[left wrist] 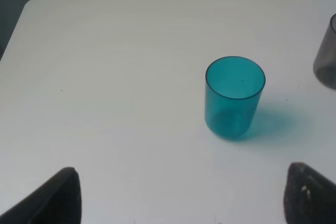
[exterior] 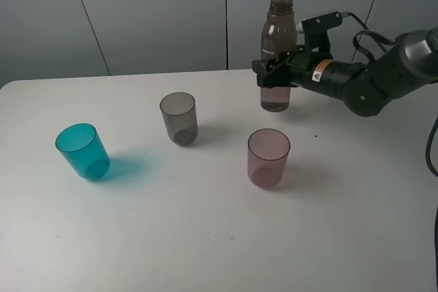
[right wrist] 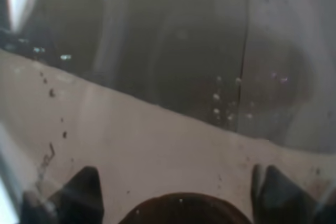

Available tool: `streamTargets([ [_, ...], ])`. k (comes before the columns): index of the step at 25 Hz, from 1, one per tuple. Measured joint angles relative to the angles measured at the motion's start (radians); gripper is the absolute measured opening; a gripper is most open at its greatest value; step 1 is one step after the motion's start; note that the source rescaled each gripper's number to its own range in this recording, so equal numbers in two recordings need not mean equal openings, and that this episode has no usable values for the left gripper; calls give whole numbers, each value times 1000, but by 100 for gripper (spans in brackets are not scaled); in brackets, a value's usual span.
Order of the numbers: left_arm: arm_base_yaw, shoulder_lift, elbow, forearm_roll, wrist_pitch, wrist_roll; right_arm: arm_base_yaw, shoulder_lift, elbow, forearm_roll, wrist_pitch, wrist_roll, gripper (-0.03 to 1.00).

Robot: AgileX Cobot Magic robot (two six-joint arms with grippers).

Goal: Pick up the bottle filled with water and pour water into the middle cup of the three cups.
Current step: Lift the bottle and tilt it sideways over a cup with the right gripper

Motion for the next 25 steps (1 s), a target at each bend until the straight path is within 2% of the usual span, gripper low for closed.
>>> streamTargets([
  [5,0,0,0,0,0,0,79,-17,-7,85,19,-113,1],
  [14,0,0,0,0,0,0,229,-17,-91,313,94,-506,1],
  [25,0,0,0,1,0,0,319,69,-187,467,98,-1016,1],
])
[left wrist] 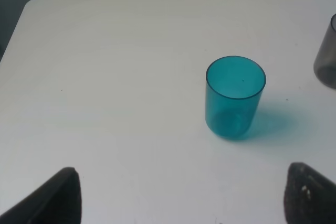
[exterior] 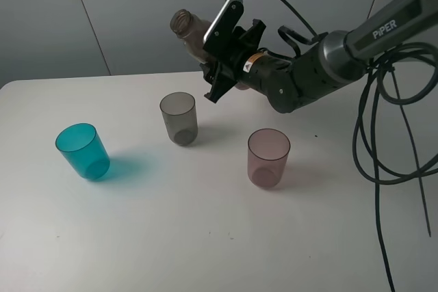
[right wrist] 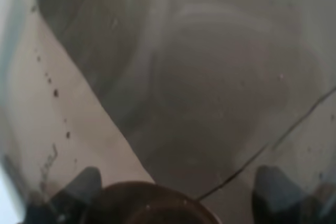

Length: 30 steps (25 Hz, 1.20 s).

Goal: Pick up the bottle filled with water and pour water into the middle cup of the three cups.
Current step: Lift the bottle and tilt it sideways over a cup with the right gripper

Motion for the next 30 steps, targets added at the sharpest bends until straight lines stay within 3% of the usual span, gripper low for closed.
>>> streamTargets([
  [14,0,0,0,43,0,0,1,10,0,76,11,-492,1],
  [21,0,0,0,43,0,0,1,10,0,152,11,-664,1],
  [30,0,0,0,43,0,2,1,10,0,175,11,-820,1],
])
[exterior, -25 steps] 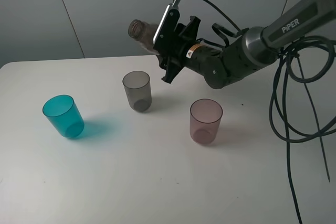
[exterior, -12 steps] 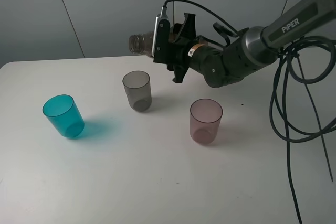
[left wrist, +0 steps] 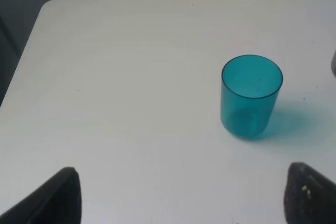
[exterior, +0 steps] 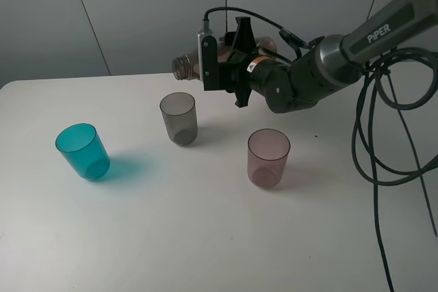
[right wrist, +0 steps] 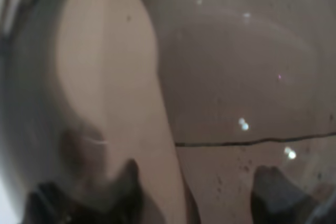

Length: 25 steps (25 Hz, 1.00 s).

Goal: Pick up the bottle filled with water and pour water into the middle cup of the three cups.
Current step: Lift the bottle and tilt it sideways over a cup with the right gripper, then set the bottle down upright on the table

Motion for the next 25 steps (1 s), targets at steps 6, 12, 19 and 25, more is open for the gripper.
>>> streamTargets([
  [6,0,0,0,0,0,4,0,0,0,0,0,-73,1],
  [12,0,0,0,0,0,2,0,0,0,4,0,-127,1],
  [19,0,0,0,0,0,0,0,0,0,4,0,-197,1],
  [25,0,0,0,2,0,-2,0,0,0,4,-2,-226,1],
])
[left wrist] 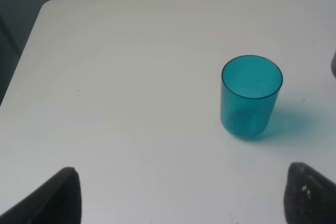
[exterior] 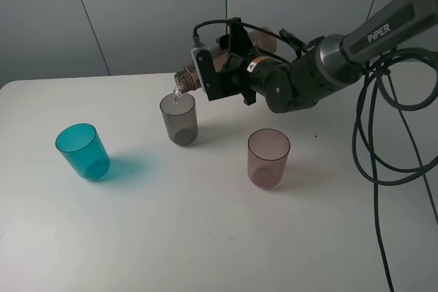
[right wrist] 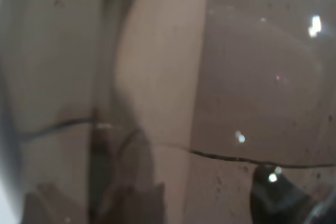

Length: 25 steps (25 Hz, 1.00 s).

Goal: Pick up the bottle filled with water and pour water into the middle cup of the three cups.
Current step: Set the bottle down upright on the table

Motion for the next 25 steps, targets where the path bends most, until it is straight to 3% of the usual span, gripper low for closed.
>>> streamTargets([
  [25,0,0,0,0,0,0,0,0,0,0,-39,-138,1],
])
